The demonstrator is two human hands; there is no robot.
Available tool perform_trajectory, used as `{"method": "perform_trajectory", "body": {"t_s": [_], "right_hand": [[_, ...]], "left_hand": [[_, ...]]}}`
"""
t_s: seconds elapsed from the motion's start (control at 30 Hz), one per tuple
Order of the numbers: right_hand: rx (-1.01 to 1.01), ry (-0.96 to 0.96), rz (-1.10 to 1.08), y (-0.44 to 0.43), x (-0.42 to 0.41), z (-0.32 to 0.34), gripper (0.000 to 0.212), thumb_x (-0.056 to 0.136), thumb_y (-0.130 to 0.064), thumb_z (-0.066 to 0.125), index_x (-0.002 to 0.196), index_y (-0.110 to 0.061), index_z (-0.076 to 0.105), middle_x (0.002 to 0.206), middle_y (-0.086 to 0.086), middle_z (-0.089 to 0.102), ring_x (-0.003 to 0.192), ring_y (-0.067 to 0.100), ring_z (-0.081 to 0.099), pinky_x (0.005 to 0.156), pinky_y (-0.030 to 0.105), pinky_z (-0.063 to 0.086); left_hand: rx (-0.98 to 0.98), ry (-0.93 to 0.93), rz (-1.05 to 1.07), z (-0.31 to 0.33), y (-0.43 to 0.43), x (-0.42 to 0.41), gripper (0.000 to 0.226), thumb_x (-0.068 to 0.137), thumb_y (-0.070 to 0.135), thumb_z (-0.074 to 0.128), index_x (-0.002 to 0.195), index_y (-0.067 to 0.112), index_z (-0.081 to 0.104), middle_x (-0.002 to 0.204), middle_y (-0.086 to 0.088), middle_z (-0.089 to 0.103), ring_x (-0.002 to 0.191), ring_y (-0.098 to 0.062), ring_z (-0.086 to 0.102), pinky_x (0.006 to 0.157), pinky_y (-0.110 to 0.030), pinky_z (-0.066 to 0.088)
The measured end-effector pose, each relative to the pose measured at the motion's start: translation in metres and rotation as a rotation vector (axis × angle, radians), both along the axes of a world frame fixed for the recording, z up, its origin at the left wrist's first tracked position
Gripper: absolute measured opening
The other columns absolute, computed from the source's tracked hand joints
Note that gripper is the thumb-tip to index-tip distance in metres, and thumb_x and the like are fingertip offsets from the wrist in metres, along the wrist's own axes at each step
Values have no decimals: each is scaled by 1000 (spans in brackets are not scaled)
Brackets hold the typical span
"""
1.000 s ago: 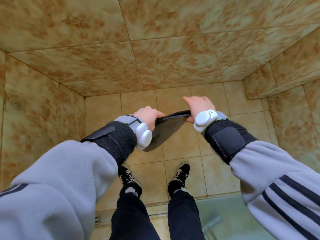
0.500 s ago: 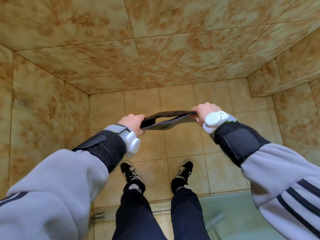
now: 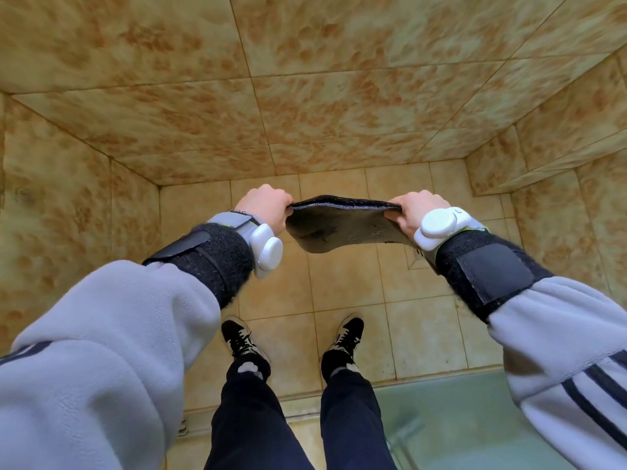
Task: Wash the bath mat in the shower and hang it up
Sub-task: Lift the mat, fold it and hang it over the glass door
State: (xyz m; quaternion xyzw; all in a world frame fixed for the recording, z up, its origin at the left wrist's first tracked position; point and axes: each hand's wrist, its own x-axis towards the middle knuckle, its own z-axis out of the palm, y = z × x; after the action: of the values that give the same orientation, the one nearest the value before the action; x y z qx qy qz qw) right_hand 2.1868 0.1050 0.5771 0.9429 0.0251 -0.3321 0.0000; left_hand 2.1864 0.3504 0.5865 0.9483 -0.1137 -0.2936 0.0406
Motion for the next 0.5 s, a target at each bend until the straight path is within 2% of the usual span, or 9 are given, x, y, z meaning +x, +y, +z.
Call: {"method": "perform_trajectory", "body": {"t_s": [0.13,0.17,0.23,0.3,0.37,0.5], "right_hand": [[4,69,-83,-1,-2,10,29,97,-20,49,123,-24,61,102,7,67,84,27,56,69,25,39],[17,90,-105,0,-2,15,32,97,-19,50,127,-22,59,106,7,67,90,27,58,72,25,42],[119,78,-125,10,-2,24,42,94,-18,56,136,-20,52,126,5,63,113,25,59,91,26,48],[272,25,-101,28,-3,41,53,89,-20,63,139,-20,47,136,0,57,122,20,55,103,27,44],[378,16,-71,50,-2,54,49,88,-23,63,136,-23,52,132,0,60,120,20,56,100,26,45],[314,20,-26,77,0,67,28,97,-25,50,122,-28,63,112,8,68,88,27,57,70,25,39]], "left_hand": [[24,-22,-66,13,-4,-1,28,100,22,37,110,12,61,86,-9,51,82,-32,53,71,-34,45],[46,-42,-106,20,-8,0,27,100,22,37,110,13,61,86,-8,50,79,-30,50,69,-33,44],[80,-73,-171,29,-17,3,26,100,23,36,107,14,60,85,-6,49,77,-28,47,66,-32,41],[102,-107,-230,43,-30,5,25,100,23,37,105,15,60,85,-6,52,77,-28,50,64,-31,40],[121,-129,-277,56,-40,7,23,99,23,39,104,18,60,92,-6,59,83,-29,56,66,-30,41],[144,-129,-250,77,-39,13,22,98,28,42,105,22,62,98,-4,64,91,-27,61,69,-30,45]]}}
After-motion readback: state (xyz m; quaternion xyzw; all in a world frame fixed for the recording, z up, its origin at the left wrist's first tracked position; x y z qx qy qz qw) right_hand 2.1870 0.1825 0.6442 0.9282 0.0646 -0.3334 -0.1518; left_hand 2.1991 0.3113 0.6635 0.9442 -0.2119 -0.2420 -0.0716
